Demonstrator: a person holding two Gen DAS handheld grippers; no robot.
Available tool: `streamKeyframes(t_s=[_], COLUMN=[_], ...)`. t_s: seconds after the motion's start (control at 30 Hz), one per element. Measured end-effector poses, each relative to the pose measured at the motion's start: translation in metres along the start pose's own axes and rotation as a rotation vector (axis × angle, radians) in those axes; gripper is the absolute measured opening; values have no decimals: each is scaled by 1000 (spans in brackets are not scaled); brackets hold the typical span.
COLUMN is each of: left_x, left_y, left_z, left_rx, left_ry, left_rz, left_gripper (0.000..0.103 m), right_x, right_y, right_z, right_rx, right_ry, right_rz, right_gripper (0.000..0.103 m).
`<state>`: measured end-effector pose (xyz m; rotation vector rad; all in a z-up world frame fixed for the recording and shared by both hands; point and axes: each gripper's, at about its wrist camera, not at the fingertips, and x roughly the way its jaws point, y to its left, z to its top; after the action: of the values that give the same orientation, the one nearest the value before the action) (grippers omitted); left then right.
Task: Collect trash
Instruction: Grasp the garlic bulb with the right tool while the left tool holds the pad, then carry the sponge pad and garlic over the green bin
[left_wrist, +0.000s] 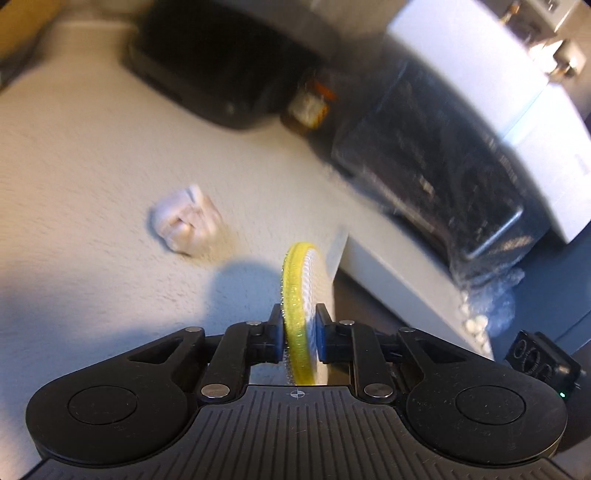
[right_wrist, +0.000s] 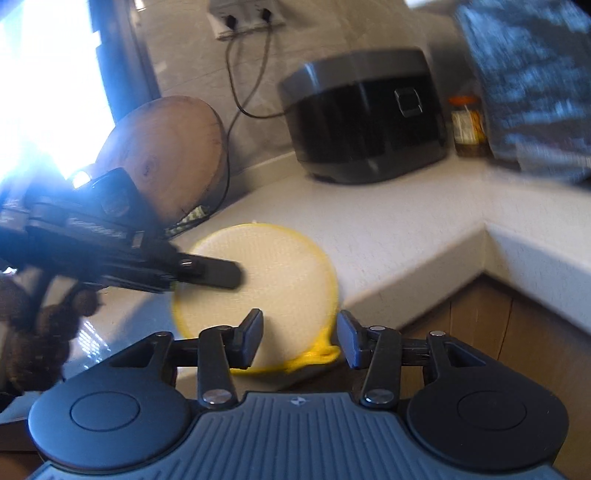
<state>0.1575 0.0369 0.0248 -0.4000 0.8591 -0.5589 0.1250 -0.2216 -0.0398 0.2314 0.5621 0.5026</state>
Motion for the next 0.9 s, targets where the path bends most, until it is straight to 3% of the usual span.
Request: streamKeyframes(t_s=[0.1,0.2,0.3,0.43,0.57,0.7,0.73,0.77,0.9], left_x=[-47,-83,-101,-114,-121,-122,-121,-122,-125], left_y=[9,20,32,38,38,40,40,40,42], left_z=[-7,-11,-14,-20,-23,-23,-24,-24,-27], left_rx=[1,20,-5,-25,-23,-20,-19,-18,-15], left_ry=[-100,-188,-202,-210,-215,-212,-212,-212,-213], left_rz=[65,201,265,301,317,322,322,321,320], left_gripper=[19,19,19,19,19,19,19,19,19], right_x=[9,36,73,122,154,162,162,161,154], right_y=[19,41,64,75,78,75,75,76,78], right_z=[14,28,45,61,63,63,64,65,67], right_rx=[-95,-179,-220,-212,-237,-224,-225,-230,-240], right_ry=[-23,-8,43,129,199,205,208,209,222], right_rz=[-35,-39,-24,-42,-137,-162,-157,-152,-134], right_gripper=[54,63,69,70,70,68,60,58,57])
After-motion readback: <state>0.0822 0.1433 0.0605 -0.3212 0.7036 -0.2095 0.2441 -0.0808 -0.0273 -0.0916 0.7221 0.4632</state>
